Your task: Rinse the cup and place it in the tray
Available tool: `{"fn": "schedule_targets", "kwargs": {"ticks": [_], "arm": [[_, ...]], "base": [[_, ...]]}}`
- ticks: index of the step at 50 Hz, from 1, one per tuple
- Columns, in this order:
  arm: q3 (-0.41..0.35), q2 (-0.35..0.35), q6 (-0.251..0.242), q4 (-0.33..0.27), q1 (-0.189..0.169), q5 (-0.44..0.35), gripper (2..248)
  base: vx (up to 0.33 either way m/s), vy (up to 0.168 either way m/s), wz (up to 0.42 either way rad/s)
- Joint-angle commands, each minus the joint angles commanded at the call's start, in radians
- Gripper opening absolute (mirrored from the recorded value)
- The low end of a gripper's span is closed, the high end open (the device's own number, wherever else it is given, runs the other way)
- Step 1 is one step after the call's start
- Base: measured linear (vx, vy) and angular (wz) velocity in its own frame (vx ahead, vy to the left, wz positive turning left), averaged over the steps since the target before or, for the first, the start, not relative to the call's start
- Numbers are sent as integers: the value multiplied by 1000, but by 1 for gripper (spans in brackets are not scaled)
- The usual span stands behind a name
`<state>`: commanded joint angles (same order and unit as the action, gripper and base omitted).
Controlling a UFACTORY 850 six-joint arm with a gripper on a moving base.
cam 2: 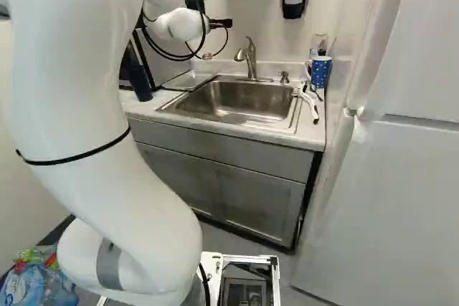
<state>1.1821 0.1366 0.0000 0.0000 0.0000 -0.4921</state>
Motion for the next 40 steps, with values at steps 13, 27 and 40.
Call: {"fn": "schedule_targets", "kwargs": {"ticks": [13, 27, 40], "arm": [[2, 2, 0, 0, 0, 0, 247], [6, 6, 0, 0, 0, 0, 247], [30, 28, 0, 0, -4, 27, 247]], "base": [[-2, 0, 0], [0, 0, 0], [0, 0, 0]]}}
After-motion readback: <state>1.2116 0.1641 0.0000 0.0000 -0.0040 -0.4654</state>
